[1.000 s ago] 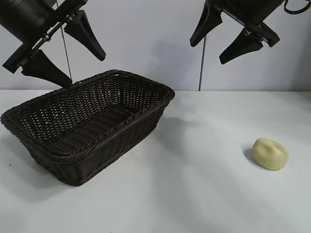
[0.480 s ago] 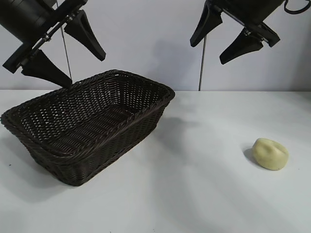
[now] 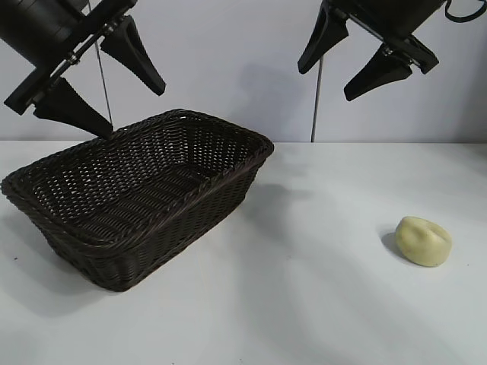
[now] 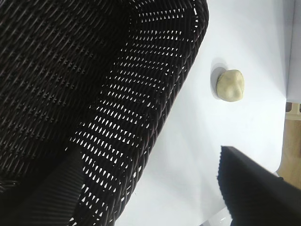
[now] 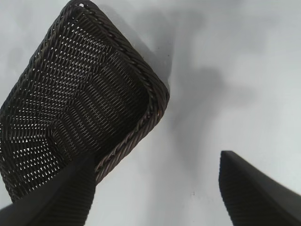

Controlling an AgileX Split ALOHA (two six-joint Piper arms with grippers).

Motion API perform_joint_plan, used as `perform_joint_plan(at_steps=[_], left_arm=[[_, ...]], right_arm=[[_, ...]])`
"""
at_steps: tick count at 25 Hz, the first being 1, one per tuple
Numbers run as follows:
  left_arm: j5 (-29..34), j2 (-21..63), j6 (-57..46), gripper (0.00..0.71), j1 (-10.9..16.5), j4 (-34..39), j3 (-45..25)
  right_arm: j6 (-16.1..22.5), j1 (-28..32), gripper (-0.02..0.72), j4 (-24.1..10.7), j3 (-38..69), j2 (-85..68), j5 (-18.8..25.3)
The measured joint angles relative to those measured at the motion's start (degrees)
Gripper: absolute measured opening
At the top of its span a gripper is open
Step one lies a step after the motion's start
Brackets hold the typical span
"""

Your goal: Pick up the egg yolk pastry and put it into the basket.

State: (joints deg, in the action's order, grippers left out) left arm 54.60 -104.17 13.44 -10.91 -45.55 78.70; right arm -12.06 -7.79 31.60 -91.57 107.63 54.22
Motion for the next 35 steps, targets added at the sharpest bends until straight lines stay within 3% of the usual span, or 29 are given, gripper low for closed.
perform_joint_plan(at_steps=[4,8,14,19,35], left_arm=[[0.91,0.0,-2.01,0.571,0.69,-0.81,0.2],[1.72,2.6,-6.01,0.571,1.09,2.92,0.28],[3.39,10.73,-17.99,0.571,0.87,14.94,0.01],[3.52,16.54,-28.17,0.571,-0.75,23.42,-4.96],[-12.51,18.49,-50.32,0.571,-0.81,30.67,-22.63]], right_arm=[[0.0,0.0,0.529,-0.41,0.0,0.0,0.05],[0.0,0.0,0.529,-0.52,0.0,0.0,0.05],[0.0,0.0,0.529,-1.5,0.0,0.0,0.15],[0.0,0.0,0.529,-1.81,0.0,0.0,0.29],[0.0,0.0,0.529,-1.98,0.0,0.0,0.54]])
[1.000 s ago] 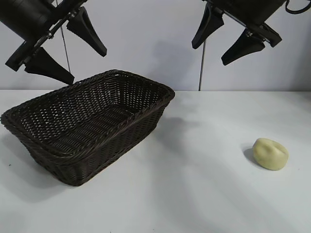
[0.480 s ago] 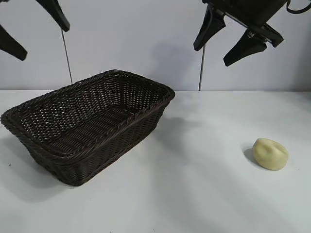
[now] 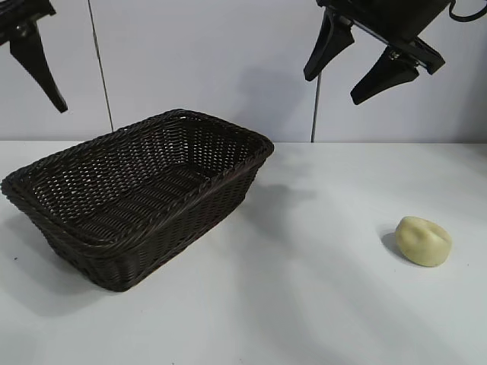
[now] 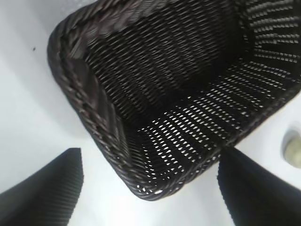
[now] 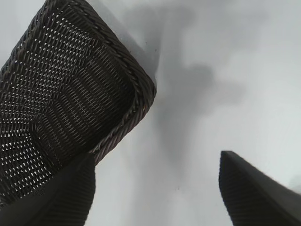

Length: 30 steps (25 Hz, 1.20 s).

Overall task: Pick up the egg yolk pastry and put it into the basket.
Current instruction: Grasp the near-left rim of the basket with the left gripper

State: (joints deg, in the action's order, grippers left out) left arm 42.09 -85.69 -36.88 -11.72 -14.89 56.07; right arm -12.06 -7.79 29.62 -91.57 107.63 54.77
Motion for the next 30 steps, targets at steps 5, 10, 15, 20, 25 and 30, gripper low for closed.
perform_joint_plan(at_steps=[5,10,15,20,25,30], left_arm=[[-3.01,-1.61,-2.73,0.571,0.0,0.43,-2.51],[-5.47,-4.93,-2.95,0.571,0.0,0.5,-2.65],[-7.49,-7.71,-3.07,0.571,0.0,0.5,-2.65],[-10.51,-10.59,-3.07,0.571,0.0,0.5,-2.65],[-11.63,-14.05,-3.07,0.571,0.0,0.5,-2.65],[-12.1,-15.39,-3.07,0.554,0.0,0.45,-2.65]], right_arm=[[0.0,0.0,0.529,0.0,0.0,0.0,0.12],[0.0,0.0,0.529,0.0,0.0,0.0,0.22],[0.0,0.0,0.529,0.0,0.0,0.0,0.22],[0.0,0.0,0.529,0.0,0.0,0.0,0.22],[0.0,0.0,0.529,0.0,0.0,0.0,0.22],[0.0,0.0,0.529,0.0,0.0,0.0,0.22]])
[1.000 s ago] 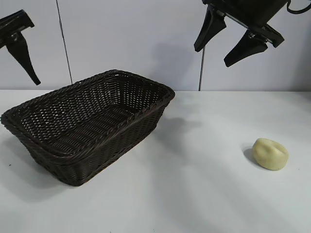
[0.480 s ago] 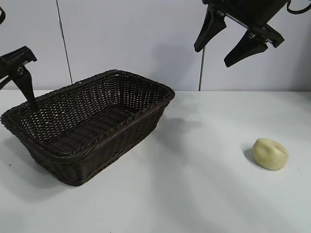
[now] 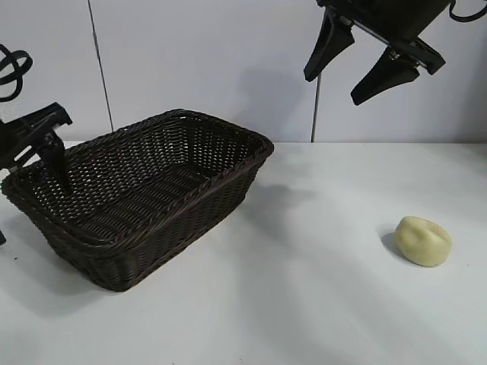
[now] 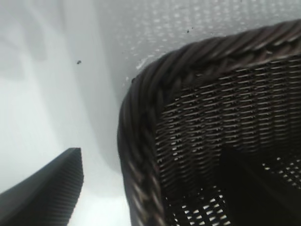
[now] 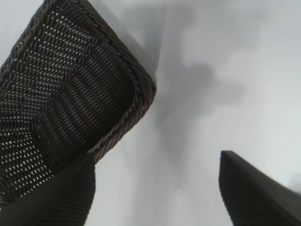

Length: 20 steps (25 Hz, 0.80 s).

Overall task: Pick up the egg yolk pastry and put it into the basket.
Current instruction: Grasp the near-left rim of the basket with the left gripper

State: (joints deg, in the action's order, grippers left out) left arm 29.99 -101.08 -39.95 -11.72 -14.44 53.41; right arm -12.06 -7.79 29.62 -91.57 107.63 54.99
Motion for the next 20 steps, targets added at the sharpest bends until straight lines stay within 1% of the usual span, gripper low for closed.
perform_joint_plan(at_steps=[2,5,8,11,12,17,20], left_arm=[[-0.1,0.0,0.0,0.49,0.0,0.0,0.0],[-0.17,0.0,0.0,0.342,0.0,0.0,0.0],[-0.33,0.0,0.0,0.223,0.0,-0.06,0.0],[-0.78,0.0,-0.66,0.123,0.0,-0.51,0.0],[-1.13,0.0,-0.78,0.108,0.0,-0.74,0.0],[-0.65,0.0,-0.46,0.106,0.0,-1.95,0.0],[1.58,-0.02,0.4,0.106,0.0,-3.17,1.36]], right_arm=[[0.0,0.0,0.529,0.0,0.0,0.0,0.0],[0.0,0.0,0.529,0.0,0.0,0.0,0.0],[0.0,0.0,0.529,0.0,0.0,0.0,-0.05],[0.0,0.0,0.529,0.0,0.0,0.0,-0.05],[0.0,0.0,0.529,0.0,0.0,0.0,-0.05],[0.0,0.0,0.529,0.0,0.0,0.0,-0.05],[0.0,0.0,0.529,0.0,0.0,0.0,-0.05]])
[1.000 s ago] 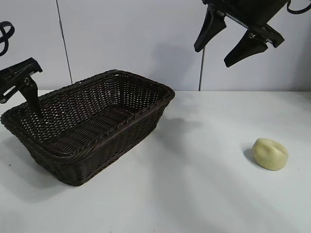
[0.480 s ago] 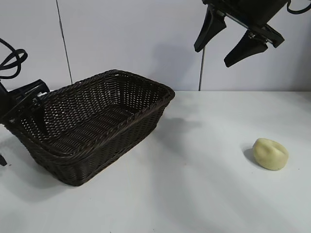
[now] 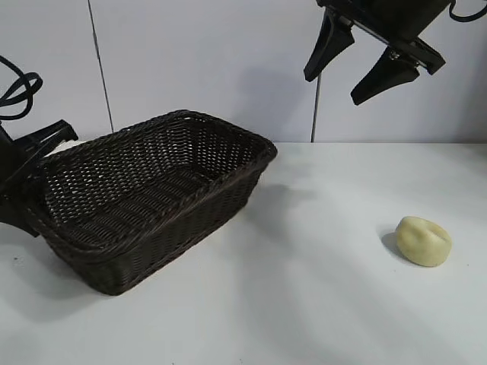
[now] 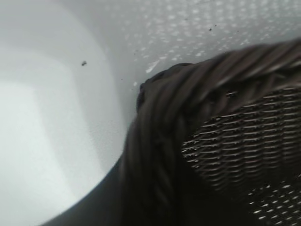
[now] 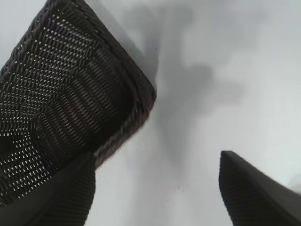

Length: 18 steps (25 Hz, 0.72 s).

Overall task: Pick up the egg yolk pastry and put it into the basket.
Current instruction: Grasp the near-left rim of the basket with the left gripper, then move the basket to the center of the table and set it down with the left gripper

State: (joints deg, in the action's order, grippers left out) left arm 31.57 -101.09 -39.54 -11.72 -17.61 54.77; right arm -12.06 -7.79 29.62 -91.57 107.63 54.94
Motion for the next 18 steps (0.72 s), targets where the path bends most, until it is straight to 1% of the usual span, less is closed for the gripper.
perform_joint_plan(at_steps=[5,8,13,18], left_arm=[[5.27,-0.3,7.62,0.106,0.0,-2.5,5.0],[6.28,-0.47,10.39,0.106,0.0,-4.62,7.86],[9.35,-0.47,14.53,0.106,0.05,-5.07,11.98],[11.5,-0.49,17.89,0.106,0.05,-5.01,13.73]], right_arm=[[0.0,0.0,0.529,0.0,0.0,0.0,0.0],[0.0,0.0,0.529,0.0,0.0,0.0,0.0],[0.0,0.0,0.529,0.0,0.0,0.0,0.0],[0.0,0.0,0.529,0.0,0.0,0.0,0.0]])
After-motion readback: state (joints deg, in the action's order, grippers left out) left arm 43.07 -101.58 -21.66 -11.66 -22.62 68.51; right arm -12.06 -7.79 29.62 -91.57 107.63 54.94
